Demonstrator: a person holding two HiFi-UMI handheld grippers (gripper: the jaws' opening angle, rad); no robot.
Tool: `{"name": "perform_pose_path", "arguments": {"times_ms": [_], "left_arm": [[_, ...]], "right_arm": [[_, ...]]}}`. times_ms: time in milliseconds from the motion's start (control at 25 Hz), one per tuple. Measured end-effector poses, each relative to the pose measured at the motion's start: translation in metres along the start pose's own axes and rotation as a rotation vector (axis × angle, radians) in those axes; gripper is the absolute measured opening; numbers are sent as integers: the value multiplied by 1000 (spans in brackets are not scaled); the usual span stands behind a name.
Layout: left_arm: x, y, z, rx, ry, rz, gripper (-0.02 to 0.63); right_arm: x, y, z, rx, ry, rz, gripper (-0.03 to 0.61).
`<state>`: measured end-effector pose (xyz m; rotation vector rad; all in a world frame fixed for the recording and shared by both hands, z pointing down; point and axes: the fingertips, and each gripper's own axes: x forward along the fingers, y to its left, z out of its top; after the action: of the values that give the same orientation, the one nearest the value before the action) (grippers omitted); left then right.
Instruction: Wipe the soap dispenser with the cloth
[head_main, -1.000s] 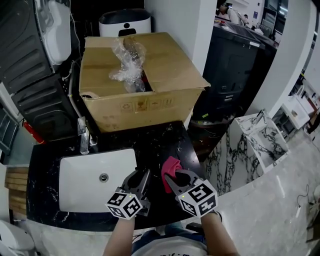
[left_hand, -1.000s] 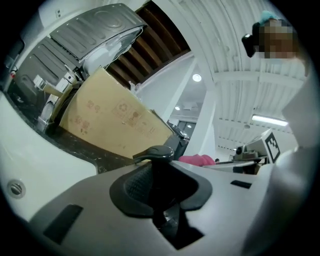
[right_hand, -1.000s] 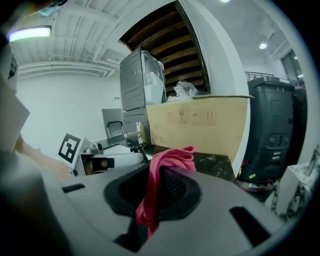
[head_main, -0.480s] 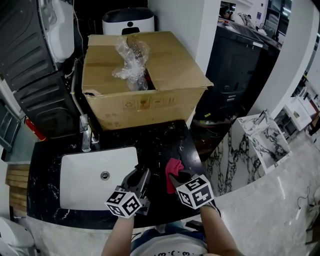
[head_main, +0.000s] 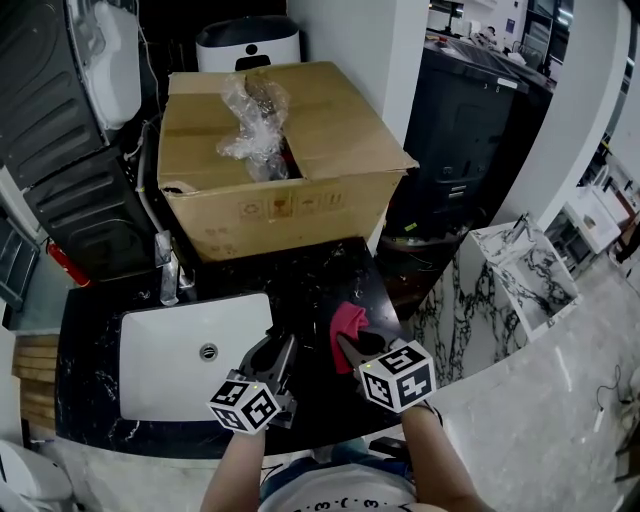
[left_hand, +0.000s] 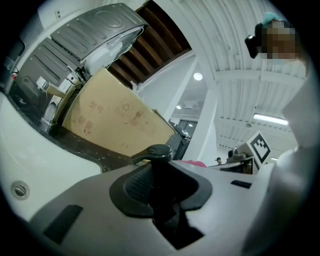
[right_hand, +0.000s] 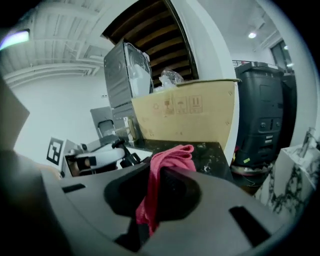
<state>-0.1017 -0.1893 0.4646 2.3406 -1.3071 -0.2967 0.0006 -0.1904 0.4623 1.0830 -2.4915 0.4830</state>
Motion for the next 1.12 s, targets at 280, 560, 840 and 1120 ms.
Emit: {"name": "perform_pose_path", "arguments": {"times_ms": [280, 560, 840, 1120], "left_arm": [[-3, 4, -1, -10, 8, 17, 97], [-3, 3, 0, -2, 8, 27, 98], [5, -5, 0, 80, 55, -17, 97], [26, -25, -4, 296, 229, -194, 97]], "right_arm": [[30, 17, 36, 14, -62, 137, 51], [45, -15, -2, 42, 86, 71, 49], [43, -38, -38, 41, 184, 4, 50], [15, -55, -28, 116, 96, -32, 51]]}}
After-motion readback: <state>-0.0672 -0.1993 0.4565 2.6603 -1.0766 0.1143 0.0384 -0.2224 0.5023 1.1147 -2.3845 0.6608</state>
